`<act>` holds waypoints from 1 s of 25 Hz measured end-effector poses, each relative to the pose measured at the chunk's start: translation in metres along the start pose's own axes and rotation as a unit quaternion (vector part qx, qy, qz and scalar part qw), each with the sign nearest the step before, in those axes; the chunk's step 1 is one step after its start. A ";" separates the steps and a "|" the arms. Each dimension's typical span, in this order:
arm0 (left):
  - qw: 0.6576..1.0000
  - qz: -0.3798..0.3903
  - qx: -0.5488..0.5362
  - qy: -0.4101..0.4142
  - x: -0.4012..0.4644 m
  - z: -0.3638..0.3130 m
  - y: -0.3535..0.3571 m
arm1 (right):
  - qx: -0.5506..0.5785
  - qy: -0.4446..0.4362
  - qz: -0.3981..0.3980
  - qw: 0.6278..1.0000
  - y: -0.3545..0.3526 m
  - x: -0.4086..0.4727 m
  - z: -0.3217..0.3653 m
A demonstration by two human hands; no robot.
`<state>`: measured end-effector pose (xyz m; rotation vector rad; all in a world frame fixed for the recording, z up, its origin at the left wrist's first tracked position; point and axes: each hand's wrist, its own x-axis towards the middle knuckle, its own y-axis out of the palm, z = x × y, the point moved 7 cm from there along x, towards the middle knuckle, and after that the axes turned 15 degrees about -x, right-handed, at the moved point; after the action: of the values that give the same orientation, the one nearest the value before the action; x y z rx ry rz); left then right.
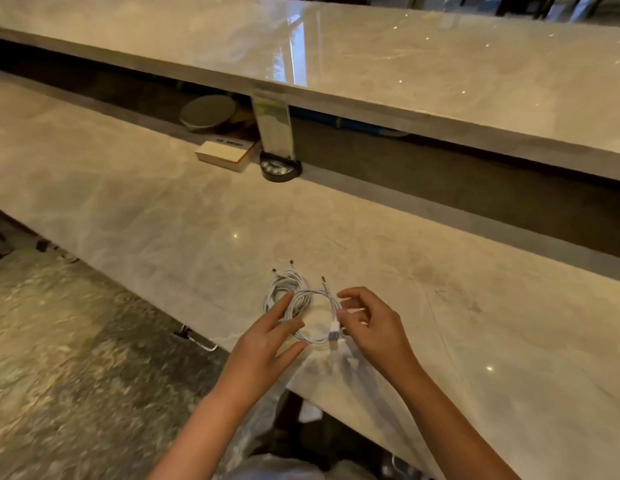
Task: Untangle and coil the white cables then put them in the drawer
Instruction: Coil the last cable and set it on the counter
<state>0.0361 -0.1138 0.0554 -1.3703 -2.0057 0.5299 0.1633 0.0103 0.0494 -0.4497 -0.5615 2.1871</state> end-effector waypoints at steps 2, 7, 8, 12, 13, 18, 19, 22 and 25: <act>1.000 -0.011 -0.012 -0.007 0.003 0.011 -0.010 | -0.026 -0.068 -0.005 0.997 0.008 0.000 0.011; 1.000 0.015 -0.019 0.013 0.023 0.051 -0.031 | -0.208 -0.198 -0.071 0.955 0.034 0.012 0.031; 0.999 0.030 -0.019 0.015 0.027 0.060 -0.032 | -0.233 -0.204 -0.088 0.947 0.039 0.016 0.033; 0.994 0.087 -0.030 0.052 0.042 0.083 -0.029 | -0.304 -0.186 -0.120 0.926 0.054 0.033 0.035; 0.993 0.095 -0.027 0.065 0.043 0.087 -0.027 | -0.328 -0.180 -0.113 0.921 0.059 0.035 0.033; 0.991 0.118 0.018 0.067 0.040 0.107 -0.022 | -0.412 -0.197 -0.126 0.881 0.071 0.029 0.032; 0.988 0.118 0.032 0.092 0.039 0.107 -0.021 | -0.430 -0.205 -0.133 0.869 0.073 0.029 0.033; 0.976 0.134 0.070 0.154 0.034 0.103 -0.016 | -0.465 -0.214 -0.127 0.850 0.077 0.029 0.025; 0.969 0.163 0.096 0.157 0.030 0.106 -0.014 | -0.478 -0.238 -0.102 0.840 0.077 0.026 0.020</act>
<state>-0.0549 -0.0887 -0.0023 -1.5598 -1.4480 0.5928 0.0898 -0.0181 0.0225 -0.3078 -1.9086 1.6596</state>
